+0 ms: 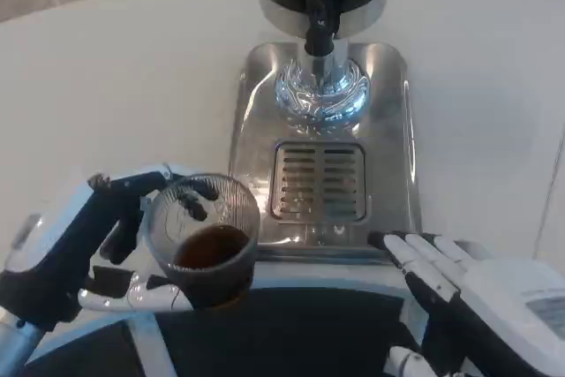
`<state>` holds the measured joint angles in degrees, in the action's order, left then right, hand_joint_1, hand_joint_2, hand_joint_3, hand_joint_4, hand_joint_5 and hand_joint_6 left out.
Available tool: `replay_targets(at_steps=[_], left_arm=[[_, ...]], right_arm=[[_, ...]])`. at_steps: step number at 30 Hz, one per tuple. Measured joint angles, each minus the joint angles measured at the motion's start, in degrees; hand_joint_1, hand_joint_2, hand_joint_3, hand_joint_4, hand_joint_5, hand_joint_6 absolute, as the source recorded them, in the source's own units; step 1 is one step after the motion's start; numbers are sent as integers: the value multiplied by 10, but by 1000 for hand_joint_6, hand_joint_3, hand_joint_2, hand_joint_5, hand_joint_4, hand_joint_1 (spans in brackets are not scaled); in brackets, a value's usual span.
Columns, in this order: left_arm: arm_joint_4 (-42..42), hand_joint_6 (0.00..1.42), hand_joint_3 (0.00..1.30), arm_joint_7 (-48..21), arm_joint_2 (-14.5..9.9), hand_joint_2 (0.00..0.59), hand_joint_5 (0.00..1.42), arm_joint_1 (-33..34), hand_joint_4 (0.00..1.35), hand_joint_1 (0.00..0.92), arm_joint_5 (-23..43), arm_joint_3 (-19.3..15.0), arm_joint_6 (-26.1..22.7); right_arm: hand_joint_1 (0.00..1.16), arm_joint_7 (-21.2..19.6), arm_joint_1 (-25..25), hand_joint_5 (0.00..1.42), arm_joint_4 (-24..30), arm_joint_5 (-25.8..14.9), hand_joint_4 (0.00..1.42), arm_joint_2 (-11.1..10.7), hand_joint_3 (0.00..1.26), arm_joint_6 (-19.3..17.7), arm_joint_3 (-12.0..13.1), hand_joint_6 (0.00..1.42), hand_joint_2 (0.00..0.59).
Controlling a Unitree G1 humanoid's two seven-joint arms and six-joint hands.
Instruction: Grasp the cup under the faucet to collect the drink, then remove the cup.
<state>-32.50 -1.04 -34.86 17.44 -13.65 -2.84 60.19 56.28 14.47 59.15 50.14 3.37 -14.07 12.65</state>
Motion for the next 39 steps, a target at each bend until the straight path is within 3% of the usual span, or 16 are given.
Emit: replay_targets(at_steps=[8, 13, 39], left_arm=[[63, 1424, 1007, -34, 0, 10, 1402, -42, 1179, 575, 29, -15, -12], [87, 1424, 1004, -50, 0, 9, 1402, -62, 1179, 575, 39, -21, -19], [115, 1424, 1002, -87, 1, 6, 1402, -89, 1179, 574, 58, -30, -31]], right_arm=[[52, 1, 47, 0, 0, -56, 0, 6, 0, -85, 42, 0, 571], [55, 3, 70, 0, 0, -75, 0, 12, 0, -117, 55, 0, 571], [80, 12, 78, 0, 0, -65, 0, 16, 0, -127, 43, 0, 566]])
